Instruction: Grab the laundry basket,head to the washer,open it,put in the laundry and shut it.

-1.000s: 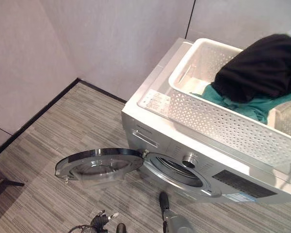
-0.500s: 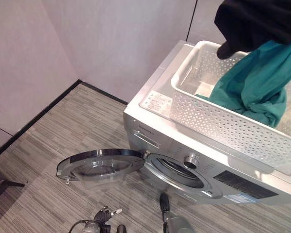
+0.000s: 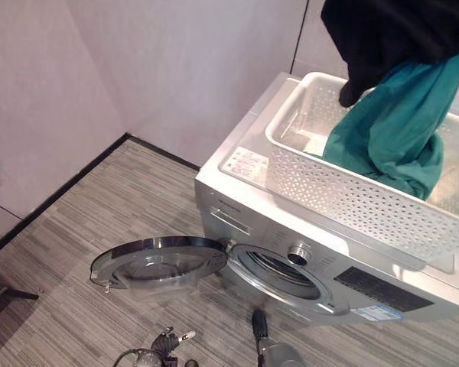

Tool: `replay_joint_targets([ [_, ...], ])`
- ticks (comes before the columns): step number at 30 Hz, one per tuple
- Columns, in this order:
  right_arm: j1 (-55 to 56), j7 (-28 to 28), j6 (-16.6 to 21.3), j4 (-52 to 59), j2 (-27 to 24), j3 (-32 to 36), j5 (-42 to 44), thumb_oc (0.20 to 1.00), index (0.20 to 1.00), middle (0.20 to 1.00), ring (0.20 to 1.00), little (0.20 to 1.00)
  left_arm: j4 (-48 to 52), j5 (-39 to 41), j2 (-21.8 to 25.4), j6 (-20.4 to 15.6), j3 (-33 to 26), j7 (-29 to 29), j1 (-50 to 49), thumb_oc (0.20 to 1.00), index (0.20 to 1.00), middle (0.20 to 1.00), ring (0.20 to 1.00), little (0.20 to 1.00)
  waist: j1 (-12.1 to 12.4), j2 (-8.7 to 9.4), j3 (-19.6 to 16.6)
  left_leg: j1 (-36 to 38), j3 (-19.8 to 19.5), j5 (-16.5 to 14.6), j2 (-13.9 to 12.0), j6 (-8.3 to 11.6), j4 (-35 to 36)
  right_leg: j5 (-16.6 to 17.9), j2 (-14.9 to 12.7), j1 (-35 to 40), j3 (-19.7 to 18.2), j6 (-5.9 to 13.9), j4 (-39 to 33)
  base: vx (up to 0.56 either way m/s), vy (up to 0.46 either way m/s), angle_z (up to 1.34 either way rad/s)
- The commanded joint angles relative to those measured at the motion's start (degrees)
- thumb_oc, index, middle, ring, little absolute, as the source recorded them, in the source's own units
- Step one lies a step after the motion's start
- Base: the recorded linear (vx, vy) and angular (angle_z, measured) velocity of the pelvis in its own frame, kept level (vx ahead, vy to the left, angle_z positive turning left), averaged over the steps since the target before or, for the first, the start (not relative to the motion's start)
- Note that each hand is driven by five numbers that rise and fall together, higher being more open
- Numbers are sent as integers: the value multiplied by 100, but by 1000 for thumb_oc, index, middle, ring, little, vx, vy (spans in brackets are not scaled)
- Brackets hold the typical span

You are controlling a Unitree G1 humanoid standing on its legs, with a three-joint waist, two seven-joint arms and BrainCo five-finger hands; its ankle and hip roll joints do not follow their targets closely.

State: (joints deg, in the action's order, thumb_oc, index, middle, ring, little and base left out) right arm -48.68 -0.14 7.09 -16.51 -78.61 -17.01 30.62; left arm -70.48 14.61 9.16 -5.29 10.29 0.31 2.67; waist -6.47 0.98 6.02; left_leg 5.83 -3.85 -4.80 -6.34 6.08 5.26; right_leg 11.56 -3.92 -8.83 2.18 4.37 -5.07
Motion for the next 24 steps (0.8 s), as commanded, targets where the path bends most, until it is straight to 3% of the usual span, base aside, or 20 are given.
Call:
replay_joint_targets([
  [1,-172,-252,115,30,-183,167,-178,200,200,200,200,200,-314,-177,314,-100,363,44,156,1000,1000,1000,1000,1000,116,421,-245,52,241,-128,-315,122,-26,-754,-687,158,-223,561,371,0,0,0],
  [6,1018,-683,121,339,-686,666,-595,200,200,200,200,200,-282,-256,269,-134,292,177,76,1000,1000,1000,1000,1000,71,431,-225,29,224,-111,-326,153,-26,-771,-707,154,-174,578,395,0,-1,1],
  [13,1267,-1092,80,387,-1291,307,-1755,200,200,200,200,200,-210,-334,289,-158,266,310,-8,1000,1000,1000,1000,1000,81,423,-168,-13,196,-82,-338,172,-26,-765,-741,133,-125,587,414,3,2,2],
  [17,777,-1262,5,352,-1564,-571,-2746,200,200,200,200,200,-132,-346,315,-162,301,403,-54,1000,1000,1000,1000,1000,145,434,-132,-48,168,-74,-346,169,-26,-746,-759,144,-82,586,384,0,0,1],
  [24,-78,-1553,43,249,-1465,-1873,-2980,200,200,200,200,200,-18,-300,277,-169,361,489,-111,1000,1000,1000,1000,1000,183,402,-72,-146,105,-30,-334,165,-26,-722,-781,141,-36,579,323,-7,-1,7],
])
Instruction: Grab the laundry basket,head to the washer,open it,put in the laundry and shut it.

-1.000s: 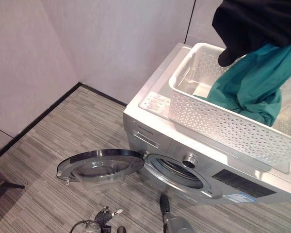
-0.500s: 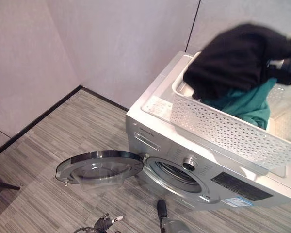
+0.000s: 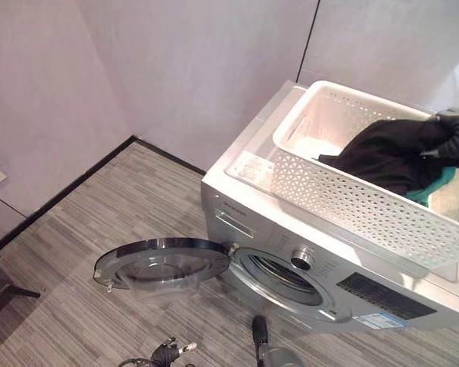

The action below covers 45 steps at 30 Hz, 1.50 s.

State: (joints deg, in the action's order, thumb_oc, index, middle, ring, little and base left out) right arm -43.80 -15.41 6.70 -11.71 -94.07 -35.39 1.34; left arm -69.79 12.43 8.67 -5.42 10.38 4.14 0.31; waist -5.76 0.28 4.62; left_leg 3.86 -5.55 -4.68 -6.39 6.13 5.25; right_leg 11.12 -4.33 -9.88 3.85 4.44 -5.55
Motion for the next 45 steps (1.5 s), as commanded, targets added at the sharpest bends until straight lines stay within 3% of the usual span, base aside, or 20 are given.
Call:
replay_joint_targets([
  [1,-506,-82,75,-231,146,-122,-78,200,200,200,200,200,-45,-48,298,-161,355,119,113,1000,1000,1000,1000,1000,117,455,94,16,256,-30,-328,164,-25,-684,-745,239,-184,570,367,0,0,0],
  [2,-295,-122,19,-323,284,-63,-176,200,200,200,200,200,-18,-35,281,-155,352,135,97,1000,1000,1000,1000,1000,127,436,121,-11,236,-18,-333,164,-25,-690,-750,238,-158,568,368,-19,-11,3],
  [3,-172,-137,-14,-391,363,22,-185,316,316,316,316,316,-17,-29,291,-155,372,138,98,1000,1000,1000,1000,1000,139,439,135,-19,231,-14,-331,164,-25,-693,-750,234,-151,566,368,-11,-11,8],
  [4,-75,-148,-32,-444,410,129,-145,1000,1000,1000,1000,1000,-28,-34,305,-151,396,138,104,1000,1000,1000,1000,1000,153,443,143,-31,224,-10,-326,162,-25,-695,-749,234,-152,564,365,-7,-2,17],
  [9,-252,226,-34,-945,782,894,945,1000,1000,1000,1000,1000,-170,-74,324,-154,513,68,154,1000,1000,1000,1000,1000,184,440,114,-27,234,-22,-310,153,-25,-713,-744,264,-158,565,355,4,1,7],
  [11,-497,294,-1,-973,817,876,1144,1000,1000,1000,1000,1000,-190,-89,354,-161,542,46,169,1000,1000,1000,1000,1000,210,469,92,-11,235,-31,-312,149,-25,-722,-736,277,-160,563,359,0,0,0],
  [22,-1692,303,32,-678,987,-239,1315,1000,1000,1000,1000,1000,-156,-78,347,-168,612,1,239,1000,1000,1000,1000,1000,289,577,76,6,233,-37,-333,147,-25,-755,-718,292,-124,567,374,0,0,0],
  [28,-1705,49,6,-469,1104,-822,1262,1000,1000,1000,1000,1000,-123,22,340,-160,570,33,258,1000,1000,1000,1000,1000,364,658,191,-85,191,10,-354,170,-25,-782,-723,245,-96,556,418,-8,4,3],
  [35,-1855,-276,-21,-335,834,-1728,903,1000,1000,1000,1000,1000,-64,105,454,-180,445,5,229,1000,1000,1000,1000,1000,429,761,442,-276,106,93,-382,208,-25,-785,-721,134,-30,542,437,-30,-6,4],
  [44,-1664,-451,-72,-441,765,-2029,618,1000,1000,1000,1000,1000,77,234,523,-226,395,-53,269,1000,1000,1000,1000,1000,439,749,691,-455,51,166,-376,219,-25,-748,-706,-25,-26,535,446,-18,0,6],
  [45,-1534,-401,-129,-569,854,-1934,462,573,573,573,573,573,103,284,518,-236,394,-90,299,1000,1000,1000,1000,1000,427,737,739,-487,59,174,-373,214,-25,-716,-708,-62,-35,537,427,0,0,0],
])
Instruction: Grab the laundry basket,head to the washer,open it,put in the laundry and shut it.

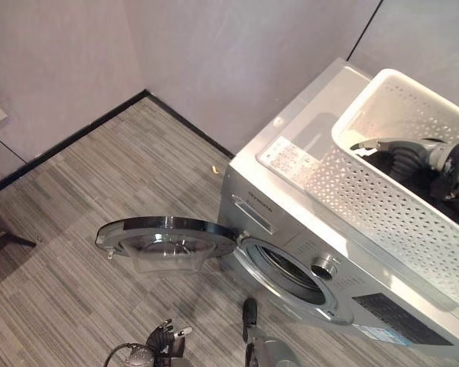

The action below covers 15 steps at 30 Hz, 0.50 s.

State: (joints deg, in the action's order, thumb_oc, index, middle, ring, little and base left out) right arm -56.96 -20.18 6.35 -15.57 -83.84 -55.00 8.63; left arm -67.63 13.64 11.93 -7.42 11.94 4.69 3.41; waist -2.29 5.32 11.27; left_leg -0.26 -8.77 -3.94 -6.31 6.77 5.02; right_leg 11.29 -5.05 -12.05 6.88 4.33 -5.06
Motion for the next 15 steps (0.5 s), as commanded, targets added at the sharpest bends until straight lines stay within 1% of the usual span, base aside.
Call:
replay_joint_targets([
  [1,-167,101,-127,-240,-125,100,-313,432,432,432,432,432,-92,204,188,-40,235,-163,2,1000,1000,1000,1000,1000,70,218,93,-90,380,110,-382,148,-2,-726,-639,139,-343,546,373,0,0,0],
  [2,-112,160,-157,-346,-64,202,-340,200,200,200,200,200,-61,252,189,-42,253,-183,27,1000,1000,1000,1000,1000,68,213,109,-110,379,120,-375,144,-2,-717,-640,117,-352,544,374,0,0,0],
  [4,-20,180,-159,-356,-34,354,-349,200,200,200,200,200,-32,282,186,-40,262,-204,45,1000,1000,1000,1000,1000,64,204,113,-132,374,120,-371,139,-2,-723,-640,100,-362,541,376,0,0,0],
  [6,63,355,-208,-487,82,660,-347,200,200,200,200,200,-62,292,167,-32,283,-215,89,1000,1000,1000,1000,1000,51,190,99,-135,388,115,-357,132,-2,-723,-633,94,-386,543,370,0,0,0],
  [7,121,596,-214,-642,202,1080,-217,200,200,200,200,200,-90,272,123,-11,298,-252,101,1000,1000,1000,1000,1000,12,156,57,-128,408,98,-346,118,-2,-732,-629,100,-407,543,360,0,0,0],
  [10,231,1045,-255,-811,335,1911,-61,200,200,200,200,200,-153,242,110,21,288,-292,130,1000,1000,1000,1000,1000,-15,132,-49,-72,414,55,-330,87,-2,-748,-620,134,-452,538,360,16,6,-3],
  [11,285,1404,-208,-829,386,2516,133,200,200,200,200,200,-234,180,102,25,261,-319,140,1000,1000,1000,1000,1000,-46,117,-140,-10,416,16,-324,74,-2,-760,-614,177,-471,539,356,42,4,-6],
  [12,355,1516,-217,-797,393,2807,214,200,200,200,200,200,-243,175,113,33,268,-318,141,1000,1000,1000,1000,1000,-39,124,-183,19,417,-3,-324,67,-2,-768,-610,205,-475,535,352,55,-4,-3],
  [13,313,1742,-216,-704,427,3179,335,200,200,200,200,200,-293,135,116,48,269,-334,135,1000,1000,1000,1000,1000,-44,114,-263,68,418,-25,-332,57,-2,-782,-610,256,-479,533,356,47,-4,-2],
  [15,408,1898,-205,-565,480,3545,394,200,200,200,200,200,-319,89,89,69,240,-328,116,1000,1000,1000,1000,1000,-58,89,-352,115,424,-55,-332,43,-2,-796,-607,306,-483,530,348,31,-5,-6],
])
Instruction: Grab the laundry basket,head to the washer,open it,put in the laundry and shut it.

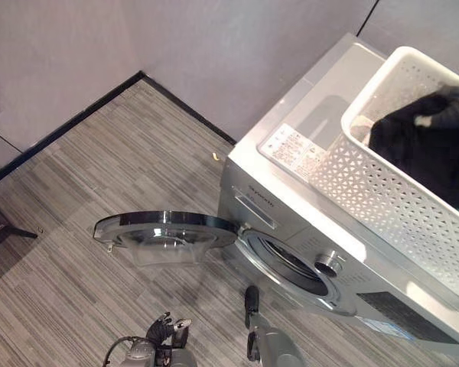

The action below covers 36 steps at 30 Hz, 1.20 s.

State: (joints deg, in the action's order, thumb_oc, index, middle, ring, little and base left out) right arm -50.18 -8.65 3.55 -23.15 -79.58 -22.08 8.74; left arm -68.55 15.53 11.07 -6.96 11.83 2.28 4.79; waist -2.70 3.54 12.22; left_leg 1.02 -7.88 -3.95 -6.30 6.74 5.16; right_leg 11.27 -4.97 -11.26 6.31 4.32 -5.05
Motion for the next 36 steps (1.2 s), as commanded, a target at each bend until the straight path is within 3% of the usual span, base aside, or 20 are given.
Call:
replay_joint_targets([
  [1,-230,745,71,205,54,292,380,200,200,200,200,200,-227,-101,180,23,256,-86,-22,1000,1000,1000,1000,1000,-11,273,-445,-10,334,-56,-334,47,-16,-795,-613,230,-426,531,346,18,-5,-6],
  [5,-755,1367,125,236,125,673,538,200,200,200,200,200,-318,-203,197,72,339,-147,38,1000,1000,1000,1000,1000,-5,262,-636,152,339,-131,-333,15,-16,-814,-607,344,-451,513,366,30,-2,-4],
  [12,-1834,1888,22,-81,347,323,554,200,200,200,200,200,-362,-198,170,117,439,-239,93,1000,1000,1000,1000,1000,-17,225,-809,318,359,-206,-341,-23,-16,-826,-597,459,-499,493,382,19,1,-3],
  [22,-3083,2962,-178,-494,658,54,-168,200,200,200,200,200,54,-47,66,70,797,-455,345,1000,1000,1000,1000,1000,-56,143,-966,435,352,-267,-306,-85,-16,-843,-606,546,-531,490,399,0,0,0],
  [25,-3626,3553,-253,-476,703,-85,-713,200,200,200,200,200,986,133,186,-140,1070,-596,504,1000,1000,1000,1000,1000,-57,146,-989,424,339,-256,-247,-111,-16,-767,-634,530,-560,504,386,-38,5,-1],
  [30,-4575,3906,-255,-869,789,-642,-772,200,200,200,200,200,2033,192,477,-257,1374,-598,592,1000,1000,1000,1000,1000,-43,176,-1033,468,350,-280,-215,-134,-26,-747,-656,562,-578,525,375,-15,6,-2],
  [34,-5111,3901,-270,-1118,829,-1124,-771,200,200,200,200,200,2971,123,768,-321,1520,-577,644,1000,1000,1000,1000,1000,-37,165,-1063,505,362,-318,-206,-150,-33,-742,-660,563,-602,551,377,-6,6,-2],
  [36,-5394,3867,-292,-1347,960,-1401,-636,200,200,200,200,200,3902,159,1079,-387,1541,-559,730,1000,1000,1000,1000,1000,-36,163,-1081,522,367,-318,-201,-162,-36,-735,-661,564,-623,552,396,-13,10,-11],
])
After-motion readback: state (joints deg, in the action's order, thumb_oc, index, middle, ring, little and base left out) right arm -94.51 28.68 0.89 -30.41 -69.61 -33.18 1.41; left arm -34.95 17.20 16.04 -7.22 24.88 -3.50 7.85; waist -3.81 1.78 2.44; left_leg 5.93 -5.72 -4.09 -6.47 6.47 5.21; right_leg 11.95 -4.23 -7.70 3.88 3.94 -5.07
